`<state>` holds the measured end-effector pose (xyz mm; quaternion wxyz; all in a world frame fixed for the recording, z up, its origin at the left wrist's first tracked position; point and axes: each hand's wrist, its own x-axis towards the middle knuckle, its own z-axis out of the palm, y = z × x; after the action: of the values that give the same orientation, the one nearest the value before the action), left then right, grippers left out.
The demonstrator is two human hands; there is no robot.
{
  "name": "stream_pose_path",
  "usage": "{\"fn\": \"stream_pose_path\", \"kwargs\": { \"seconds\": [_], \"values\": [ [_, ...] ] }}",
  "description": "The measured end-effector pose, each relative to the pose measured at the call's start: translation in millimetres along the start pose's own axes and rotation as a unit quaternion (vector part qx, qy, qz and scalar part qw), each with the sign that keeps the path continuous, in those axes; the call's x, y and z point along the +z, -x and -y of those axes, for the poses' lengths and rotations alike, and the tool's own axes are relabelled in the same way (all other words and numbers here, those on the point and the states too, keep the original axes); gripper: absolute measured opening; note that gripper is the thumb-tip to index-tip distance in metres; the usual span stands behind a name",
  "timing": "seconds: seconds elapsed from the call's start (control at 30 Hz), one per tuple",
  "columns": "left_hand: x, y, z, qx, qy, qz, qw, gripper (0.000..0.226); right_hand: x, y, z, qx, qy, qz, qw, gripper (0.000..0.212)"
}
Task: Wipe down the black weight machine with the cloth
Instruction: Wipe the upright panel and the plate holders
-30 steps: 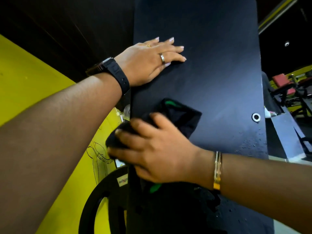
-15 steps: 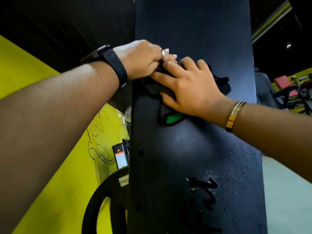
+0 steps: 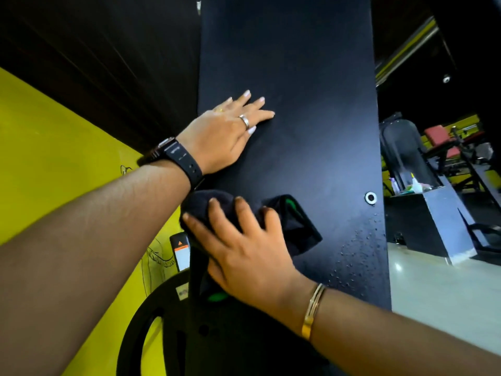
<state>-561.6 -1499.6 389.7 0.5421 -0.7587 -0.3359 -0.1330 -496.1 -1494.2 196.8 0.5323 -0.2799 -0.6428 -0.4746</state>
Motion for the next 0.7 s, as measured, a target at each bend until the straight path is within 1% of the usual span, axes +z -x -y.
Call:
{"fn": "stream_pose_path", "kwargs": {
  "seconds": [0.07, 0.13, 0.2, 0.27, 0.33, 0.47, 0.57, 0.63, 0.7],
  "values": [
    [8.6, 5.4, -9.3, -0.017, -0.004, -0.031, 0.999, 0.056, -2.2, 7.4, -17.8, -0.078, -0.007, 0.016, 0.997, 0.064],
    [17.0, 11.4, -16.9, -0.016, -0.025, -0.054, 0.998, 0.052, -4.1, 8.9, -50.5, -0.152, -0.006, 0.028, 0.988, 0.063],
    [23.3, 18.5, -19.4, -0.025, -0.035, -0.068, 0.997, 0.051, -7.4, 6.2, -87.0, -0.178, 0.009, 0.040, 0.983, 0.063],
    [26.4, 24.1, -21.5, -0.044, -0.045, -0.078, 0.995, 0.051, -11.0, -0.2, -122.0, -0.166, 0.035, 0.051, 0.984, 0.065],
    [28.8, 26.7, -27.6, -0.062, -0.057, -0.090, 0.992, 0.051, -13.6, -8.9, -153.9, -0.125, 0.059, 0.060, 0.989, 0.068],
    [38.3, 23.3, -52.6, -0.076, -0.090, -0.120, 0.986, 0.050, -16.8, -23.0, -191.1, 0.005, 0.072, 0.057, 0.996, 0.068],
    [46.0, 21.6, -74.4, -0.116, -0.086, -0.141, 0.979, 0.052, -13.6, -17.1, -180.2, 0.106, 0.063, 0.035, 0.992, 0.067],
    [52.7, 24.9, -85.5, -0.139, -0.080, -0.131, 0.978, 0.055, -11.9, -4.1, -161.6, 0.177, 0.046, 0.024, 0.983, 0.067],
    [60.1, 30.0, -91.1, -0.142, -0.096, -0.111, 0.979, 0.057, -13.2, 15.6, -143.3, 0.216, 0.026, 0.024, 0.976, 0.067]
  ]
}}
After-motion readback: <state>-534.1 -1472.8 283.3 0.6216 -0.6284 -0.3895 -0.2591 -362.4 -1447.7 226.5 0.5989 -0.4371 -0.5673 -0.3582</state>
